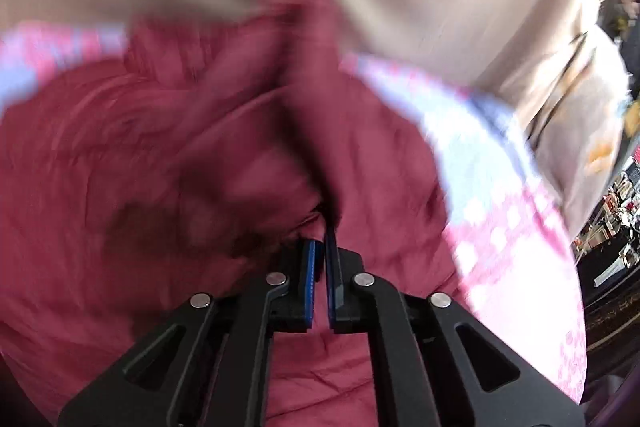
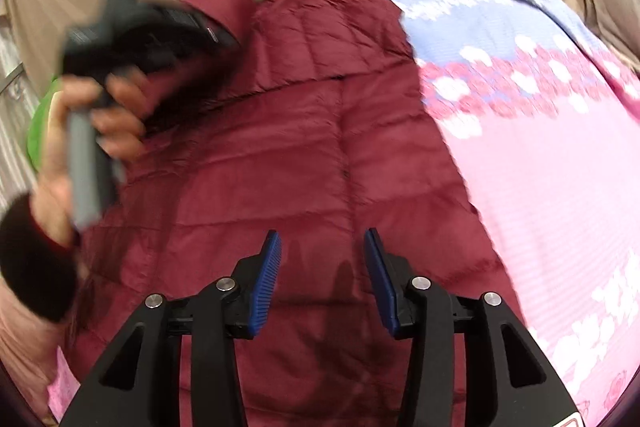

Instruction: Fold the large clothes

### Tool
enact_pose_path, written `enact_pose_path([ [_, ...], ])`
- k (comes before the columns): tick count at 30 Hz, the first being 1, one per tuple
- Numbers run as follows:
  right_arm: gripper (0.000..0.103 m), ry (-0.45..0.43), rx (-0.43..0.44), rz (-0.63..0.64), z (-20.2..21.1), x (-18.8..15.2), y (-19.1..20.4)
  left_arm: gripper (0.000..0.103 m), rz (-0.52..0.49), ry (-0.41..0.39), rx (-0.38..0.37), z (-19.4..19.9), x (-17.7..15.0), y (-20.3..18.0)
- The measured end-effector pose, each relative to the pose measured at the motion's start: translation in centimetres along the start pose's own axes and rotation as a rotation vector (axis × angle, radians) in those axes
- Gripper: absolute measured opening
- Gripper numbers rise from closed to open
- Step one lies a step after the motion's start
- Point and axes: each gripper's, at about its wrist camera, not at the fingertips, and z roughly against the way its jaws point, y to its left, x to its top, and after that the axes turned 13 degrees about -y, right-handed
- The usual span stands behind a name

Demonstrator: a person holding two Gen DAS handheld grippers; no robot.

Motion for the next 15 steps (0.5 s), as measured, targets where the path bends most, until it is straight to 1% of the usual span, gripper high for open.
enact_pose_path([
  [1, 0.044, 0.005, -0.005, -0.005, 0.0, 0.0, -0.5, 0.008, 0.008, 0.014, 0.018, -0.6, -1.3, 0.3],
  [2, 0.044, 0.004, -0.009, -0.006, 0.1, 0.1, -1.0, 0.011, 0.018, 0.019, 0.019, -0.6, -2.5, 0.7],
  [3, 0.046, 0.001, -0.014, -0.005, 0.1, 0.4, -1.3, 0.02, 0.025, 0.015, 0.007, 0.1, -3.3, 1.2],
  [4, 0.049, -0.002, -0.014, -0.003, 0.1, 0.7, -1.6, 0.032, 0.033, 0.007, -0.011, 0.8, -3.6, 1.5],
  [5, 0.05, -0.007, -0.008, -0.003, 0.0, 1.3, -1.8, 0.037, 0.044, -0.021, -0.034, 2.5, -3.7, 2.1],
  [7, 0.056, -0.014, 0.036, -0.022, -0.7, 3.0, -2.1, 0.07, 0.045, -0.084, -0.031, 5.5, -3.1, 3.0],
  [8, 0.057, -0.018, 0.061, -0.035, -1.2, 3.9, -2.1, 0.076, 0.047, -0.138, -0.015, 7.7, -2.7, 4.1],
  [9, 0.06, -0.02, 0.076, -0.043, -1.8, 4.6, -2.1, 0.082, 0.054, -0.173, 0.004, 9.5, -2.2, 5.2],
  [10, 0.061, -0.022, 0.081, -0.046, -2.5, 5.4, -1.9, 0.084, 0.071, -0.192, 0.02, 10.9, -1.8, 6.7],
  [11, 0.061, -0.029, 0.072, -0.029, -3.6, 6.4, -1.3, 0.085, 0.09, -0.194, 0.03, 11.5, -1.6, 7.7],
  [13, 0.065, -0.029, 0.074, 0.002, -5.7, 7.9, -0.1, 0.086, 0.158, -0.187, 0.068, 12.8, -0.9, 11.0],
  [15, 0.067, -0.01, 0.097, 0.011, -8.2, 9.2, 0.8, 0.086, 0.252, -0.174, 0.122, 13.4, -0.9, 14.9],
])
